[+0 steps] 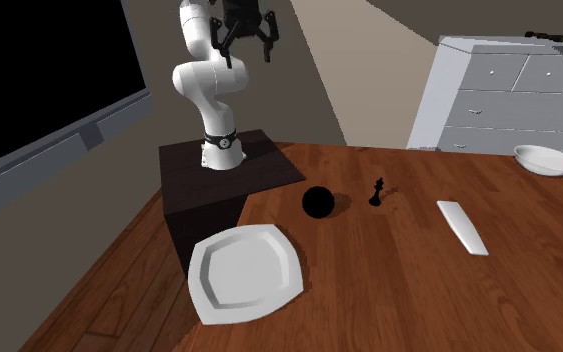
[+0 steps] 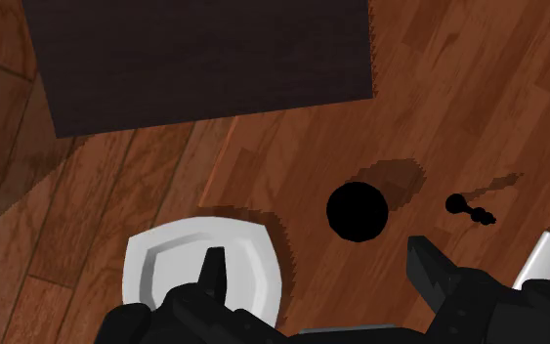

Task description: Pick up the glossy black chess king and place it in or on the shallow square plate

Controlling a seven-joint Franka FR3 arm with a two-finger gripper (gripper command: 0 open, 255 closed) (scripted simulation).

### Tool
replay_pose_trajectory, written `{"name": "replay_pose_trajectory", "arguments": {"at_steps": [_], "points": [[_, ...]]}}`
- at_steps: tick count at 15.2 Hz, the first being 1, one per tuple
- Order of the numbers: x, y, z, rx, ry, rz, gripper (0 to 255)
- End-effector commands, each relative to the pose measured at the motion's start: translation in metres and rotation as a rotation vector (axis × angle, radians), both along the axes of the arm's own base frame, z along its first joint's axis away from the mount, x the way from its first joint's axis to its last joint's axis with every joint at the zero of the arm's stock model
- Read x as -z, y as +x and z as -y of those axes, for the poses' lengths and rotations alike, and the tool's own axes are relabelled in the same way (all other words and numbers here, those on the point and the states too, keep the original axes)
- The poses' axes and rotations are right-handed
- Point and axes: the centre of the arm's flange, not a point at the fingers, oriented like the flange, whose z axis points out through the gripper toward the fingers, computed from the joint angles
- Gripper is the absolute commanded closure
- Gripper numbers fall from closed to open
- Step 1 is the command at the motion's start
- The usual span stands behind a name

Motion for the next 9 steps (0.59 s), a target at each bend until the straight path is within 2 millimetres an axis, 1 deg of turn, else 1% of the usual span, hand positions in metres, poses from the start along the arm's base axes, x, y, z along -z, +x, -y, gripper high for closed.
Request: {"name": "replay_pose_trajectory", "arguments": {"at_steps": [1, 9], "points": [[0.000, 0.000, 0.000, 0.000, 0.000, 0.000, 0], [0.071, 0.020, -0.070, 0.029, 0.019, 0.036, 0]]}}
